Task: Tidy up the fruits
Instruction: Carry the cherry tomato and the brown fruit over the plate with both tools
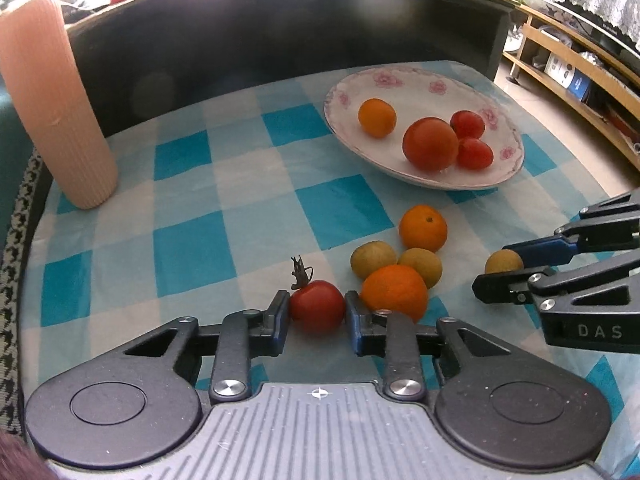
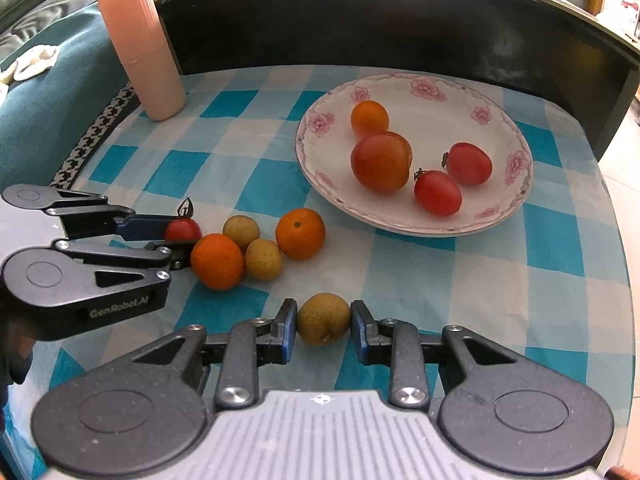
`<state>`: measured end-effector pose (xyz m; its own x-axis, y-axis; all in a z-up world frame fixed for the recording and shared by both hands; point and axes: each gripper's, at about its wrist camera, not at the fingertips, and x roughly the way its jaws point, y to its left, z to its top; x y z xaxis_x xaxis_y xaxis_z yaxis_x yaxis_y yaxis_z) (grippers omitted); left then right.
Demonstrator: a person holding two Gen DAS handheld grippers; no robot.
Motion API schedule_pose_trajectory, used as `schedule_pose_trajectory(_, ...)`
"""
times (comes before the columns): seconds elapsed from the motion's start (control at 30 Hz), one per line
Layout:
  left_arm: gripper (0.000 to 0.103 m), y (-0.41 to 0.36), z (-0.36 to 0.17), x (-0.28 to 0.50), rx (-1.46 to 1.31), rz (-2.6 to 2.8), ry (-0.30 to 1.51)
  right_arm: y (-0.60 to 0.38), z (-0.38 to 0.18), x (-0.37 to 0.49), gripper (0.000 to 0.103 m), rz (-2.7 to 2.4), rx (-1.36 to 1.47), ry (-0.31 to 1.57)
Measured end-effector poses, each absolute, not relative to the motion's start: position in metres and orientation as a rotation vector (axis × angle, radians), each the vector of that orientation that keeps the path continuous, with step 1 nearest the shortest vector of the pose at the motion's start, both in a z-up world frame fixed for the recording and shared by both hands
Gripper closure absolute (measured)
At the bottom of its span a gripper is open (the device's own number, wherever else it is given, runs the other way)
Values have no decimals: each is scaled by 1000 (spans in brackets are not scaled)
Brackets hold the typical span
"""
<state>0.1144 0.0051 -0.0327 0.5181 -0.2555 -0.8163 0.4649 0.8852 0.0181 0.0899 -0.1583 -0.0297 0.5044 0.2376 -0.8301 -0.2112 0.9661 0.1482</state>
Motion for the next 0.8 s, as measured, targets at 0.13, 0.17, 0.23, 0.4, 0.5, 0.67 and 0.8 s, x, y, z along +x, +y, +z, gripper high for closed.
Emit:
schedule_pose_trajectory(0.13,66,6,-31,111,254,-442,939,-160,-30,86,60,276,25,1010)
schedule_pose_trajectory(0.17,67,7,-30,108,257,-446,942,-161,-30,85,60,278,25,1011)
schedule_pose_trajectory(0.23,67,10,-29,102,270,-455,948,-161,-29,83,60,284,25,1011)
schedule_pose_trajectory(0.4,66,20,-28,81,296,-481,979,-157,-29,76,60,312,9,1012)
schedule_pose_trajectory(0.5,66,20,-28,75,303,-497,986,-151,-34,74,60,331,-17,1025)
schedule_pose_trajectory(0.67,65,13,-30,71,323,-521,977,-146,-36,69,59,345,-67,1014)
schedule_pose_trajectory(0.8,61,11,-31,68,329,-512,970,-146,-37,67,59,354,-81,1005)
